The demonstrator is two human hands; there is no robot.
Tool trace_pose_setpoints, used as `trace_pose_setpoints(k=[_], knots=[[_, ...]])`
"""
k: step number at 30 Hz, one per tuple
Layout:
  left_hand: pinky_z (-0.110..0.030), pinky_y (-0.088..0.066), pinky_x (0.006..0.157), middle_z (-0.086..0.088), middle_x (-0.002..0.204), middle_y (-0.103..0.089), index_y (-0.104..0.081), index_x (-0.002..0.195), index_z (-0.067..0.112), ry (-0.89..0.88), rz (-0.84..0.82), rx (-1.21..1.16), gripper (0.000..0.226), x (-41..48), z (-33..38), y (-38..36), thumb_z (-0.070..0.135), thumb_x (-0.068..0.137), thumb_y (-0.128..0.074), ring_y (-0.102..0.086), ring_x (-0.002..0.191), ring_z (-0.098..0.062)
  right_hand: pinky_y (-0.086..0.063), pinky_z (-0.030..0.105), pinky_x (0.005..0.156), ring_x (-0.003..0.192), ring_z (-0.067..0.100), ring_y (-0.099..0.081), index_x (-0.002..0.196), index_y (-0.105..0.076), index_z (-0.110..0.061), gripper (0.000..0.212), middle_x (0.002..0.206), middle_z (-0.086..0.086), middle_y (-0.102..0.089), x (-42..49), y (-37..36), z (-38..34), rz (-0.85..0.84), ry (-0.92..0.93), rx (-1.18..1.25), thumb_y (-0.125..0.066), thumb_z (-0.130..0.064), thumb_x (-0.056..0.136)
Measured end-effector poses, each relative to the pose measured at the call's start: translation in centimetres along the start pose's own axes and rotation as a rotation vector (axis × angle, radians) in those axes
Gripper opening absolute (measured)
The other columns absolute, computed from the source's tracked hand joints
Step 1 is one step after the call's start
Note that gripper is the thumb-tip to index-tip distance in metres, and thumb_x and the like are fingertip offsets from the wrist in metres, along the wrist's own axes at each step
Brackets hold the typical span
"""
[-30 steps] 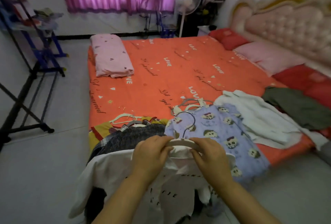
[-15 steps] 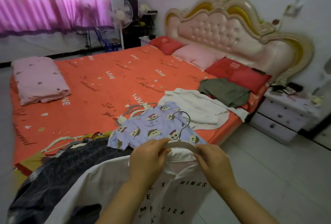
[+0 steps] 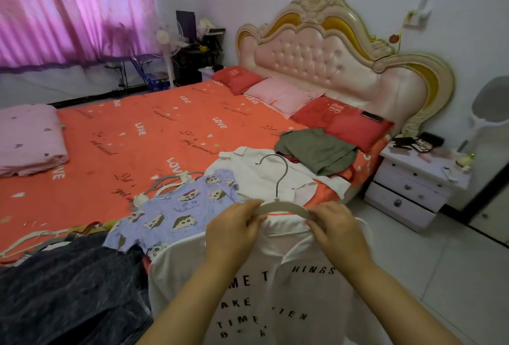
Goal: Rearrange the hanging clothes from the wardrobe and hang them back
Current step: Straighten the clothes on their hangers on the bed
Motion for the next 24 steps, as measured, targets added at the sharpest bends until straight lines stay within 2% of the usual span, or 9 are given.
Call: trace_pose_setpoints(k=[4, 8, 12, 15, 19, 24], knots=[[-0.025, -0.041, 0.071, 0.006, 0.1, -0.067, -0.063, 0.117, 0.029, 0.013, -0.011, -0.006, 0.031, 3.5, 1.1, -4.4, 0.029, 0.087, -0.062, -0.06, 0.092, -0.014, -0.047, 0.037, 0.071, 0.081, 0.028, -0.058, 0.09, -0.07, -0.009, 0.014, 0.089, 0.005, -0.066, 2.8, 0.3, 4.7, -0.009, -0.008, -0.029, -0.073, -0.006, 0.077], [-0.027, -0.042, 0.067, 0.005, 0.095, -0.068, -0.064, 0.115, 0.03, 0.012, -0.027, -0.03, 0.03, 7.9, 1.0, -9.1, 0.028, 0.086, -0.064, -0.06, 0.086, -0.014, -0.05, 0.038, 0.066, 0.076, 0.027, -0.061, 0.087, -0.07, -0.011, 0.018, 0.083, 0.003, -0.067, 6.5, -0.2, 9.0, -0.001, 0.023, -0.083, -0.078, -0.005, 0.072], [-0.009, -0.033, 0.061, 0.008, 0.093, -0.066, -0.065, 0.114, 0.028, 0.001, -0.048, -0.079, 0.029, 13.1, 0.5, -13.8, 0.026, 0.085, -0.065, -0.05, 0.076, -0.004, -0.052, 0.039, 0.067, 0.079, 0.024, -0.062, 0.092, -0.071, -0.014, 0.021, 0.085, 0.0, -0.068, 11.1, -1.3, 13.6, -0.016, 0.0, -0.1, -0.077, -0.008, 0.073], [-0.015, -0.037, 0.064, 0.007, 0.096, -0.066, -0.065, 0.115, 0.026, 0.019, -0.088, -0.107, 0.03, 16.9, 0.2, -16.7, 0.025, 0.085, -0.065, -0.056, 0.081, -0.008, -0.053, 0.04, 0.068, 0.079, 0.022, -0.062, 0.095, -0.071, -0.015, 0.023, 0.086, -0.001, -0.068, 14.7, -2.1, 16.6, -0.055, -0.006, -0.114, -0.077, -0.009, 0.074], [-0.026, -0.045, 0.068, 0.006, 0.093, -0.065, -0.064, 0.116, 0.026, 0.032, -0.088, -0.094, 0.031, 22.3, 0.1, -19.9, 0.025, 0.085, -0.065, -0.058, 0.082, -0.013, -0.052, 0.038, 0.068, 0.077, 0.024, -0.064, 0.099, -0.072, -0.013, 0.032, 0.084, 0.001, -0.07, 19.6, -3.3, 20.1, -0.016, 0.019, -0.113, -0.08, -0.006, 0.069], [-0.023, -0.044, 0.067, 0.011, 0.09, -0.061, -0.063, 0.118, 0.03, 0.085, -0.068, -0.061, 0.033, 27.8, -0.7, -24.1, 0.027, 0.086, -0.064, -0.057, 0.08, -0.009, -0.054, 0.039, 0.065, 0.071, 0.022, -0.063, 0.105, -0.07, -0.013, 0.041, 0.079, -0.001, -0.068, 25.4, -6.0, 25.2, -0.018, 0.063, -0.015, -0.082, -0.004, 0.067]])
Point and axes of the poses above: each hand's wrist, its own x-axis towards the middle knuckle, its own y-axis out of the back of the hand, z = x × y, the point moved 5 cm from there along x, towards the middle knuckle
